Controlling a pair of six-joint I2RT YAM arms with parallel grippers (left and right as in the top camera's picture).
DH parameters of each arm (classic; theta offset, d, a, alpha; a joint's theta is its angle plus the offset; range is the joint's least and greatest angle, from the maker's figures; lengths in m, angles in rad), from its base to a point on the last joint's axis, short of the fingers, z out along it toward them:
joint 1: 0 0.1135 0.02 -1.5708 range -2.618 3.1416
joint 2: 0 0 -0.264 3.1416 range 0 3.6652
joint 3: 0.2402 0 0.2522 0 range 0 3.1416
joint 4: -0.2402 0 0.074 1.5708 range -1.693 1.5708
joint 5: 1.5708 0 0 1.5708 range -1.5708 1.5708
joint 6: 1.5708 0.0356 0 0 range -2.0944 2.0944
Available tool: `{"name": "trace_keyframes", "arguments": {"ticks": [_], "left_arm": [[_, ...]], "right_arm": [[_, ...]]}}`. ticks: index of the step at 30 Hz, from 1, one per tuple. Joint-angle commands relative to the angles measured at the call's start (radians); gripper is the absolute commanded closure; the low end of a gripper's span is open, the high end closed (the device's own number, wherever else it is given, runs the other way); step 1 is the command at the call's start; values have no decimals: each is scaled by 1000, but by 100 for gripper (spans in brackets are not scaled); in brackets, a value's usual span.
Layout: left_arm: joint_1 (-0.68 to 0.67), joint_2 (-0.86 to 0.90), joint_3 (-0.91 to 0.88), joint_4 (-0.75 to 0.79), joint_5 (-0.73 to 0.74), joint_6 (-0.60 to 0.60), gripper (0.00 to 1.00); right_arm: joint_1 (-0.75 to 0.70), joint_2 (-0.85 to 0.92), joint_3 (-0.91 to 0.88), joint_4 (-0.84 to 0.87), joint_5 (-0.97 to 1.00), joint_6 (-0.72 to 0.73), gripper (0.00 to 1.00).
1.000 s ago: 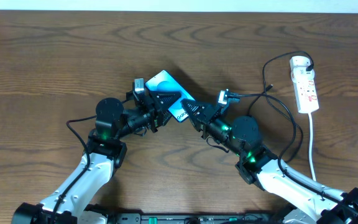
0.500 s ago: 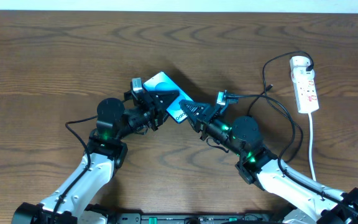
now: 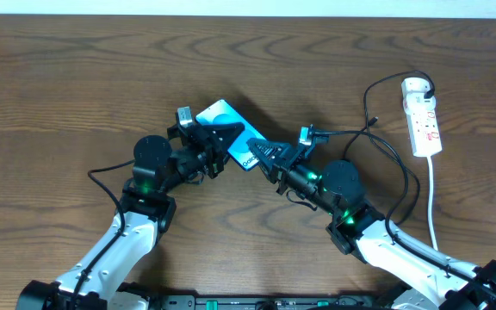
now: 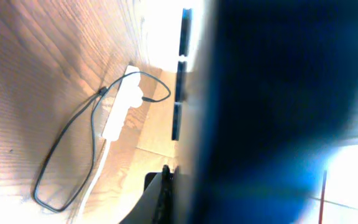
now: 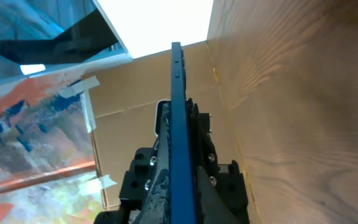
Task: Plug charger to phone and switch on socket
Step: 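Regrasp the phone's left end with the left gripper, then release the right gripper and lower the phone flat with the left gripper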
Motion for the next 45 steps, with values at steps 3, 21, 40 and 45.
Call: {"name": "trace_keyframes", "arguments": {"ticks": [3, 21, 40, 45], "left_arm": [[16, -20, 34, 28, -4, -18, 92], [18, -19, 34, -415, -66, 252, 92], [18, 96, 104, -262, -105, 218, 93], [26, 249, 275, -259, 27, 219, 93]], "right_arm": [[8, 9, -10, -20, -82, 5, 94], [-39, 3, -10, -230, 146, -827, 8], [-252, -171, 412, -1229, 446, -1000, 1], [-282, -171, 621, -1476, 467, -1031, 1]]}}
